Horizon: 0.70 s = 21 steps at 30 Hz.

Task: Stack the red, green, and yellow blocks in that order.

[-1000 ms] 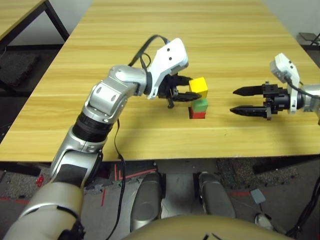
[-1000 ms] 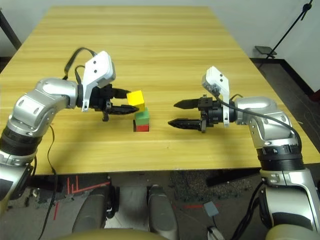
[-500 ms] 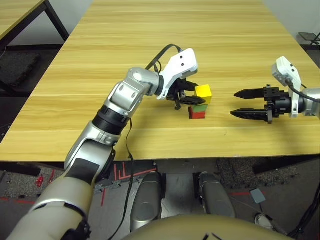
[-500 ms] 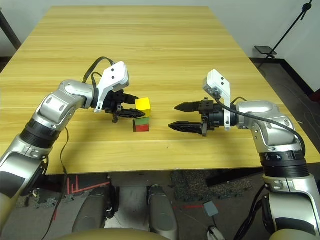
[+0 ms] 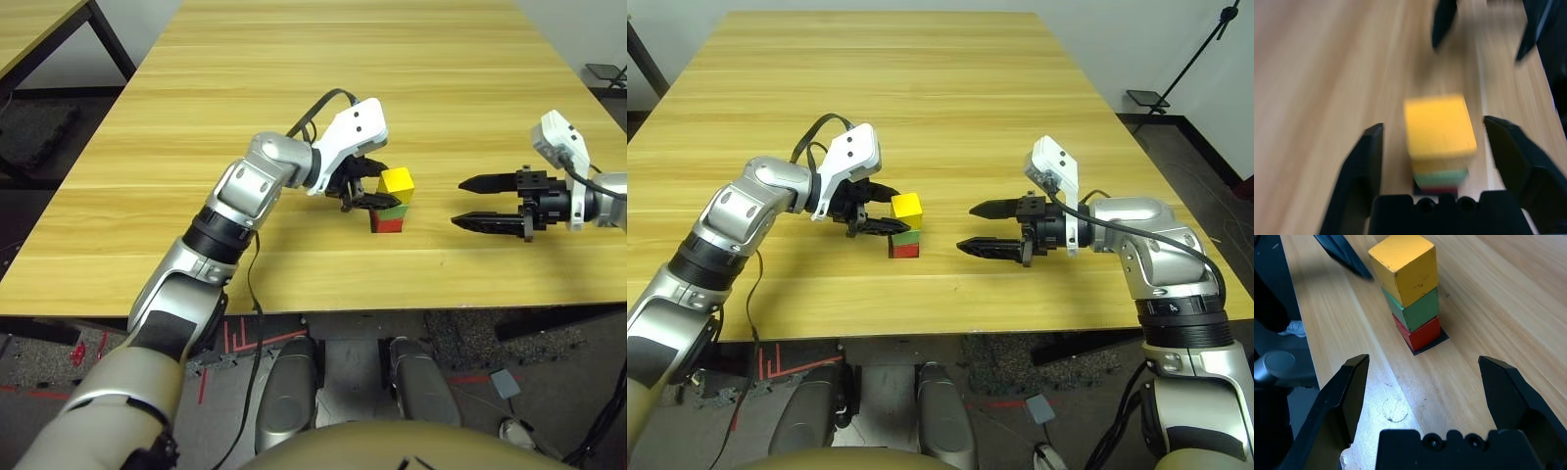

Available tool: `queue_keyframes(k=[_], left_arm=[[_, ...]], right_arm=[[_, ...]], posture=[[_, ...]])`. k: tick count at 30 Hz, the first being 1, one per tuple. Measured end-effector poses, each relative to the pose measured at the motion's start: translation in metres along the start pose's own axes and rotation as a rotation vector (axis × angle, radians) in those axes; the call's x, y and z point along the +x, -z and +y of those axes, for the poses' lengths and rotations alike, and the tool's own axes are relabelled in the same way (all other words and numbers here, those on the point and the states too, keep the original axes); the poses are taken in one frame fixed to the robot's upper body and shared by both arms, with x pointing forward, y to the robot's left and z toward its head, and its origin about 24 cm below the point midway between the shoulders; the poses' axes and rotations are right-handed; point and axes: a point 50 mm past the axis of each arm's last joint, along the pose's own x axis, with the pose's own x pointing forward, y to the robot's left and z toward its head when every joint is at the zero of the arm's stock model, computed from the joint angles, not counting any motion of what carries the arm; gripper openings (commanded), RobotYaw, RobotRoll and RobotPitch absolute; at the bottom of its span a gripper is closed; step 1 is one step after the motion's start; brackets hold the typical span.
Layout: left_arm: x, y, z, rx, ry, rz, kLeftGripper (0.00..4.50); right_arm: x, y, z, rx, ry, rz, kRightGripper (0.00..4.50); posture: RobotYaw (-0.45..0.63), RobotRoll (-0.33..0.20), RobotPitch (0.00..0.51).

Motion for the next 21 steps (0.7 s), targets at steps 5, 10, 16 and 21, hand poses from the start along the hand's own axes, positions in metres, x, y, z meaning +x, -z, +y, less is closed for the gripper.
queue_keyframes(k=[5, 10, 16, 21], left_arm=[[-0.054, -0.040, 0.018, -0.019, -0.453, -0.392, 4.43], [-0.123, 0.054, 0.015, -0.159, -1.002, -0.274, 4.43], [-0.139, 0.109, -0.004, -0.175, -1.233, -0.168, 4.43], [-0.147, 0.117, 0.001, -0.091, -1.362, -0.204, 4.43]], right_arm=[[-0.022, -0.017, -0.016, 0.049, 0.171, -0.162, 4.50], [-0.043, 0.014, -0.059, 0.133, 0.588, -0.381, 4.50], [-0.061, 0.053, -0.085, 0.153, 0.988, -0.534, 4.50], [-0.087, 0.072, -0.086, 0.116, 1.190, -0.531, 4.50]], posture=[[0.17, -0.102, 0.066], [0.17, -0.113, 0.071], [0.18, -0.116, 0.076], [0.16, -0.129, 0.078]])
